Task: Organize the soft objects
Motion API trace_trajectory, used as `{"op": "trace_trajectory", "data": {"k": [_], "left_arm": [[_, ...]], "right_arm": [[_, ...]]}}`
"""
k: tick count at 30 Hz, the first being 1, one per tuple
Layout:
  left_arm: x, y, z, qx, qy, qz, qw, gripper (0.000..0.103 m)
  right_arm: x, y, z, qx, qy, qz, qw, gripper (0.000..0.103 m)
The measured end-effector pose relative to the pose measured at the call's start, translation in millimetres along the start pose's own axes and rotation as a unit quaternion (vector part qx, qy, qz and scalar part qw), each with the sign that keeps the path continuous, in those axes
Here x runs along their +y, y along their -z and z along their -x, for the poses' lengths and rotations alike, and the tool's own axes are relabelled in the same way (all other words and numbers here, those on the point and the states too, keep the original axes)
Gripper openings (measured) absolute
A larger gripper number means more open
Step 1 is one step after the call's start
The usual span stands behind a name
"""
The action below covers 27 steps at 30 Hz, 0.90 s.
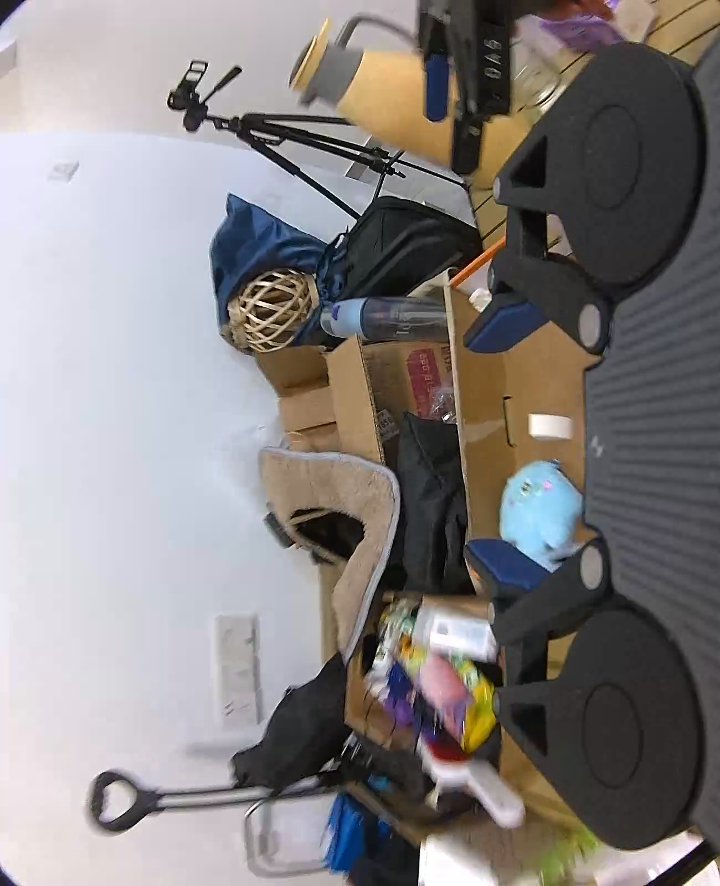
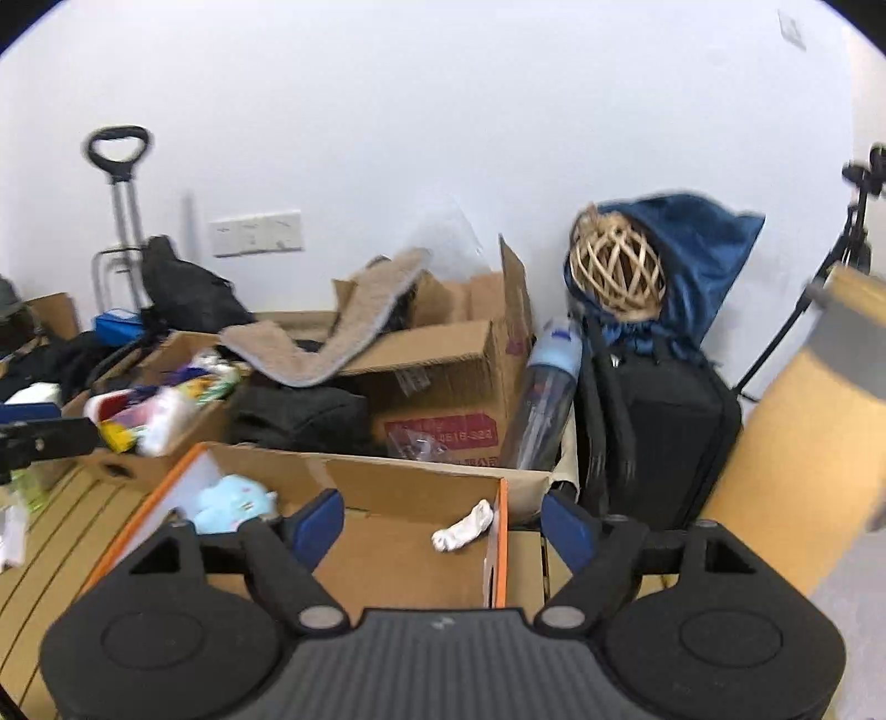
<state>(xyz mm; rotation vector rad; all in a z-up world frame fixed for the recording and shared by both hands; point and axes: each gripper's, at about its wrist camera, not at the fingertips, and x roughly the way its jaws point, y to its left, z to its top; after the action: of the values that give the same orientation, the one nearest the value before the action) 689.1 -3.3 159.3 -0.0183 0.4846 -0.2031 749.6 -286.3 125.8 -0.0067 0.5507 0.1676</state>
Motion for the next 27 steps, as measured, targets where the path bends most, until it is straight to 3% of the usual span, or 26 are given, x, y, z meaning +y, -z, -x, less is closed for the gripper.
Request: {"op": "trace_trajectory", "data": {"k": [7, 13, 21, 24, 27], "left_arm": [[-16.8, 47.0, 147.4, -0.061, 0.004, -0.011, 0.9981, 0.08], [-38.3, 130.3, 244.3, -0.117, -0.008, -0.025, 0.9928, 0.086], [-48.4, 245.7, 324.4, -0.142, -0.047, -0.004, 0.9888, 0.094], [-52.6, 276.1, 344.4, -0.144, -0.06, -0.001, 0.9877, 0.096], [-53.8, 293.3, 355.8, -0.131, -0.043, 0.013, 0.9903, 0.097]], "right_arm": [[15.7, 39.3, 127.7, -0.055, -0.019, 0.019, 0.998, 0.082], [26.7, 126.3, 222.6, -0.101, -0.05, 0.022, 0.993, 0.085], [55.7, 256.3, 317.7, -0.167, -0.053, -0.01, 0.984, 0.091], [72.8, 293.9, 343.1, -0.181, -0.043, -0.008, 0.983, 0.092], [78.0, 320.4, 356.1, -0.177, -0.052, -0.028, 0.982, 0.093]]}}
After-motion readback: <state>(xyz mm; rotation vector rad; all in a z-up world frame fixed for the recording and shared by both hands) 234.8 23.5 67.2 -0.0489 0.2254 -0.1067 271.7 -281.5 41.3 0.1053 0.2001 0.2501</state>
